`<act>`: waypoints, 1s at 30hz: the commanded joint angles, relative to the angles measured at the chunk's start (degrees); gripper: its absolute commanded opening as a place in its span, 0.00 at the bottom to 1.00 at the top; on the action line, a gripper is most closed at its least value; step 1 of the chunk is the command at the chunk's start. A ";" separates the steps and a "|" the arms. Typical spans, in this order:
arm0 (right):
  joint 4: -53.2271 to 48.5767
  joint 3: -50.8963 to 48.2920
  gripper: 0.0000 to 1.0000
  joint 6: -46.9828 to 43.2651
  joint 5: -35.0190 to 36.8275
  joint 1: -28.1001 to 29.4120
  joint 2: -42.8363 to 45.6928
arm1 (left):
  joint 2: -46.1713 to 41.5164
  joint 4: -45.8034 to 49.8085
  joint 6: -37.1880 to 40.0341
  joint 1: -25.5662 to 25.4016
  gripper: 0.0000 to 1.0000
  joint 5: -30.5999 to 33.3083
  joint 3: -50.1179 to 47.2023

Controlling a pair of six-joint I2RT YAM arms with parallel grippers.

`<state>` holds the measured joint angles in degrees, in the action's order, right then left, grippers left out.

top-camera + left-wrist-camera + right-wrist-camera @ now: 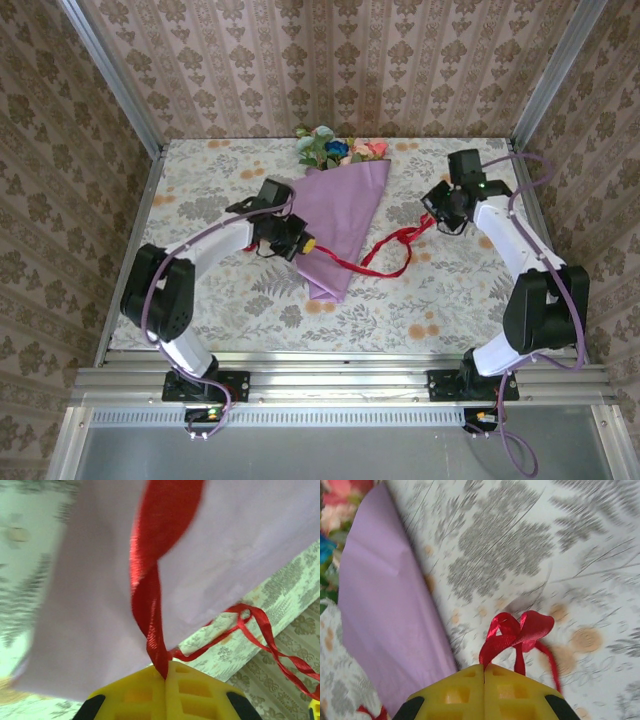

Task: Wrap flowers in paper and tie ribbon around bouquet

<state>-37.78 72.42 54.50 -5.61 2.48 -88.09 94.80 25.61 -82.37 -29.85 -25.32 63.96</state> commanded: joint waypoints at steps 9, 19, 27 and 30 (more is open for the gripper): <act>-7.95 -3.84 0.42 -0.98 6.34 -1.32 2.80 | -15.54 4.91 1.07 5.23 0.00 0.96 -18.09; 20.76 -13.31 0.54 -0.95 -14.34 16.13 -1.88 | -17.46 8.64 4.95 7.08 0.00 4.08 -16.78; 30.01 -14.41 0.55 2.55 -19.88 21.62 -12.36 | -18.32 16.03 9.06 6.12 0.24 6.69 -6.54; 30.79 -14.15 0.55 2.53 -21.47 21.86 -14.52 | -16.52 13.83 8.98 5.18 0.30 5.72 -4.26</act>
<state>-11.33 58.46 55.92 -23.51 24.16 -101.27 77.67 37.80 -74.72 -23.68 -19.88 57.34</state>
